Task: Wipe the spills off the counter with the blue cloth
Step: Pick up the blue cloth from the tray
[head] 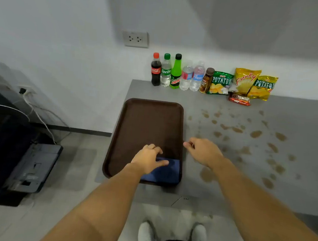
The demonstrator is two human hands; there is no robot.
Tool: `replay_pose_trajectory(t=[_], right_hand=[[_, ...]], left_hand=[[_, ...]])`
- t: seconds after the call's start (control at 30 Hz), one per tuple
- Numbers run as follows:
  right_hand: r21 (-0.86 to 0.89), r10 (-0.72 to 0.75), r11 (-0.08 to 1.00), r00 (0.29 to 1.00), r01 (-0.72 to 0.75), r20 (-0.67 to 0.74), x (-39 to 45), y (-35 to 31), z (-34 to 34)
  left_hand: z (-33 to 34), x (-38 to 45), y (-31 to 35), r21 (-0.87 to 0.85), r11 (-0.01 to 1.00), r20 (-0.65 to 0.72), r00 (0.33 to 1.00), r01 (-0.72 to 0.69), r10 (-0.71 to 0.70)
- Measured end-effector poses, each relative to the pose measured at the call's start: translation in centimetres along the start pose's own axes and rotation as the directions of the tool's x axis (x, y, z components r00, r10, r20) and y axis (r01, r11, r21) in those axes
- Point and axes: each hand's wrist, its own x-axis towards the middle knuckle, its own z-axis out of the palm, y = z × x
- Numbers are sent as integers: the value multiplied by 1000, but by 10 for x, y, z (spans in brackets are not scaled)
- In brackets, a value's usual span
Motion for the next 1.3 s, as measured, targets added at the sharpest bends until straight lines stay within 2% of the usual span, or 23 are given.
replay_pose_trajectory(t=[0.1,0.37,0.5,0.63,0.73,0.87,0.97,1.03,1.13,1.2,1.3], right_hand=[[-20,14,1000,1000,-14,7,2,6,2],[-8,15,1000,999,-14,49,5,29,3],[-34,-9,999,999,10,46,7,36,4],[-19,-21,1000,999,22,46,8,36,3],[14,-18,1000,999,17,47,8,32,3],[179,70,980,993,-85,93,8,18,6],[451,200,852,961,-267,192,9,-1,9],[591,240,741,948,-319,211,9,-12,11],[761,302,590,948,-269,101,11,-23,17],[828,387,513,922,-228,14,11,-26,20],[849,469,502,877,-168,-103,8,-22,23]], left_hand=[[11,-1,-6,142,990,11,1000,-14,13],[33,-2,-9,378,915,2,988,-143,154],[37,-6,-6,393,900,13,980,-189,200],[26,-5,-3,271,947,11,984,-176,179],[12,-2,4,144,979,-64,986,-146,156],[-5,8,30,-154,985,-194,980,-77,46],[-13,19,57,-449,893,-263,959,-27,-103],[-14,25,74,-598,801,-280,943,-22,-182],[-7,34,97,-732,682,-260,928,-9,-267],[-1,37,109,-762,647,-239,929,1,-283],[8,38,118,-753,658,-200,946,18,-255]])
